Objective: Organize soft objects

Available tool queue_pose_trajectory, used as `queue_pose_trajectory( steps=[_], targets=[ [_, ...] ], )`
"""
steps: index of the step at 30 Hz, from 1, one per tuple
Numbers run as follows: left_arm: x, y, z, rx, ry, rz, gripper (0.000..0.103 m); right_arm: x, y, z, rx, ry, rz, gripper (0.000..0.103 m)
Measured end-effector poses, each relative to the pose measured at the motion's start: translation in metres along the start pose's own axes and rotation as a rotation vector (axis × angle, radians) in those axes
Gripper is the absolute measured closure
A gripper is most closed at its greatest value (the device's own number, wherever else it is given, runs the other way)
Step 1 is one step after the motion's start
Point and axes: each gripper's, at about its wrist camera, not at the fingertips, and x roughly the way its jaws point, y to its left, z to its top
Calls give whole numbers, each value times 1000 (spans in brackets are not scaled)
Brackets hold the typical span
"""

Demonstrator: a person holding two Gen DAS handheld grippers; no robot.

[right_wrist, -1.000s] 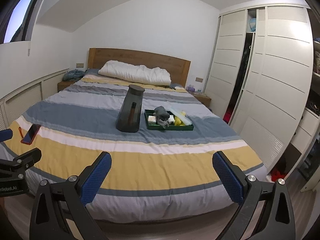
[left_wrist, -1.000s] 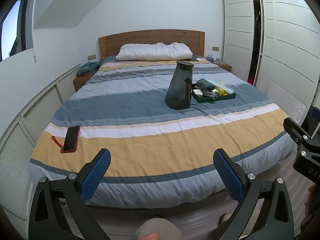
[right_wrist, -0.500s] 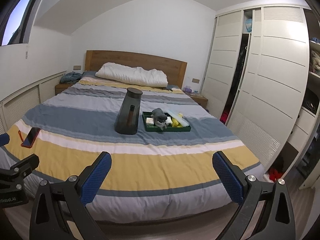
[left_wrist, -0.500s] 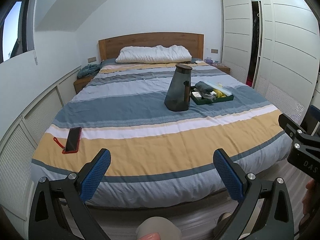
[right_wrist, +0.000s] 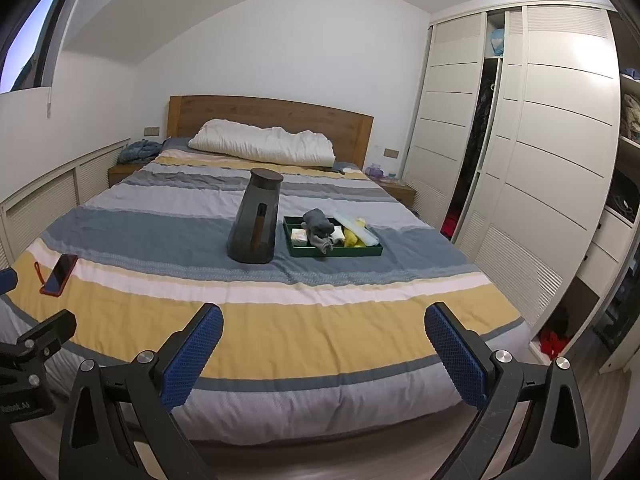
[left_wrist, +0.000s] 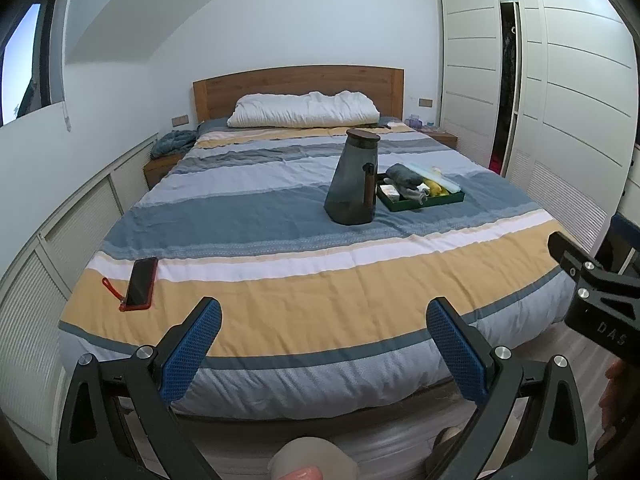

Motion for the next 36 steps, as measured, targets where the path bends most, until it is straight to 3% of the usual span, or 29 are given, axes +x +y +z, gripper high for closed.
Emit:
queue_pose_trajectory(
  steps=[36],
  targets=[
    [0, -4, -1, 11, -4, 3, 3, 0, -7, -2, -5, 6, 3, 0]
  ],
)
